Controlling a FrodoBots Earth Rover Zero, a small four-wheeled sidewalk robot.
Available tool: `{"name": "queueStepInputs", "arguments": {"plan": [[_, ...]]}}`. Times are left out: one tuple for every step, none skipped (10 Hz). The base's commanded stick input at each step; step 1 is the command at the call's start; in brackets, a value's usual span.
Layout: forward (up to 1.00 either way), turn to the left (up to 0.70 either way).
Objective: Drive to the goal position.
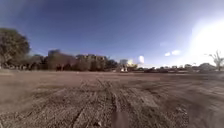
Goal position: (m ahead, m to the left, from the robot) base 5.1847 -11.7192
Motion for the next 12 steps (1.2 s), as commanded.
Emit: {"name": "queueStepInputs", "arguments": {"plan": [[0.5,0.5],[0.5,0.26],[0.5,0.09],[0.5,0.0],[0.5,0.0],[0.5,0.08],[0.5,0.3],[0.5,0.45],[0.5,0.3],[0.5,0.16],[0.5,0.08],[0.5,0.01]]}}
